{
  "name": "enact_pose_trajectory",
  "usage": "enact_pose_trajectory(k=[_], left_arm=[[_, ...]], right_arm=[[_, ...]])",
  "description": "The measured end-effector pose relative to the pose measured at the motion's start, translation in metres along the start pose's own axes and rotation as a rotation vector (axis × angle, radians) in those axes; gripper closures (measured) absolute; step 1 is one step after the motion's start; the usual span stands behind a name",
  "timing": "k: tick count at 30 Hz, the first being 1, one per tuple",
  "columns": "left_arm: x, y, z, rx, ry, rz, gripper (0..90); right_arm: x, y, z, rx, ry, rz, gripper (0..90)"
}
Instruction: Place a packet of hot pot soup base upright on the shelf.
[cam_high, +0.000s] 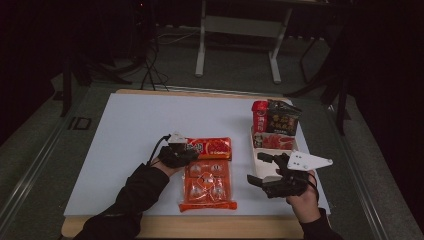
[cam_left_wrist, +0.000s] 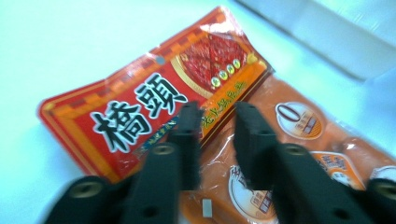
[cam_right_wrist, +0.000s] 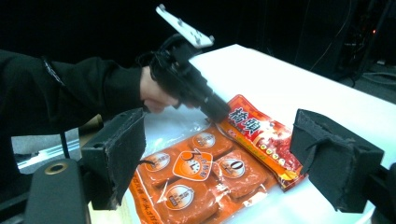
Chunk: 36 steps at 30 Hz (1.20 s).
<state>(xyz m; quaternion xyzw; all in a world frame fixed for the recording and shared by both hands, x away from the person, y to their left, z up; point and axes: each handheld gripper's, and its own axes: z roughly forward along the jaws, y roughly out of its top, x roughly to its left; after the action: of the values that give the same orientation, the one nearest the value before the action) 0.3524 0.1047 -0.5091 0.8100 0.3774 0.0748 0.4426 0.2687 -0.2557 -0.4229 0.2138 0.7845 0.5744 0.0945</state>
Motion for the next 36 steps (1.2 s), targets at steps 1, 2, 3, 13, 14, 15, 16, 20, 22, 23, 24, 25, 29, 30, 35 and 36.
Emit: enact_pose_trajectory(k=[1,2,3,13,14,15,16,20,22,23,24,25,29,30,35,36], left_arm=[[0.002,0.0,-0.004,-0.005,-0.007,0.002,62.1],[0.003,0.0,-0.008,-0.015,-0.003,0.001,62.1],[0.004,0.001,-0.012,-0.028,-0.013,-0.003,60.7],[0.02,-0.005,-0.03,-0.038,0.03,-0.044,42.1],[0.022,-0.006,-0.031,-0.039,0.032,-0.053,42.1],[0.024,-0.007,-0.031,-0.038,0.028,-0.06,41.9],[0.026,-0.008,-0.031,-0.038,0.041,-0.065,38.6],[0.032,-0.01,-0.028,-0.028,0.06,-0.079,33.8],[0.035,-0.012,-0.027,-0.024,0.067,-0.085,30.4],[0.037,-0.012,-0.026,-0.024,0.062,-0.087,29.4],[0.039,-0.013,-0.025,-0.021,0.068,-0.091,29.3],[0.043,-0.015,-0.023,-0.02,0.061,-0.101,26.5],[0.048,-0.017,-0.02,-0.017,0.064,-0.111,25.0],[0.049,-0.018,-0.019,-0.018,0.075,-0.112,25.0],[0.058,-0.022,-0.013,-0.017,0.079,-0.128,25.0],[0.061,-0.024,-0.011,-0.015,0.077,-0.135,24.9]], right_arm=[[-0.001,-0.001,0.0,-0.007,0.007,0.012,18.0],[-0.001,-0.001,0.0,-0.007,0.007,0.012,18.0],[-0.001,-0.001,0.0,-0.008,0.009,0.013,18.0],[0.002,-0.001,0.001,-0.012,-0.029,-0.022,19.9],[0.002,-0.001,0.001,-0.012,-0.029,-0.022,19.9],[0.002,-0.001,0.001,-0.013,-0.021,-0.016,18.2],[0.002,0.0,0.002,-0.017,-0.029,-0.017,13.3],[0.002,-0.001,0.001,-0.03,-0.015,-0.003,11.5],[0.002,0.0,0.0,-0.034,-0.025,-0.016,11.8],[0.002,0.0,0.0,-0.034,-0.027,-0.032,11.8],[0.003,0.0,0.0,-0.044,-0.03,-0.047,11.9],[0.004,0.001,0.0,-0.031,-0.028,-0.051,13.3],[0.006,0.0,0.003,0.004,-0.041,-0.047,12.1],[0.006,0.0,0.003,0.004,-0.041,-0.047,12.1],[0.008,-0.002,0.007,0.016,-0.036,-0.049,10.6],[0.01,-0.002,0.008,0.024,-0.033,-0.059,10.6]])
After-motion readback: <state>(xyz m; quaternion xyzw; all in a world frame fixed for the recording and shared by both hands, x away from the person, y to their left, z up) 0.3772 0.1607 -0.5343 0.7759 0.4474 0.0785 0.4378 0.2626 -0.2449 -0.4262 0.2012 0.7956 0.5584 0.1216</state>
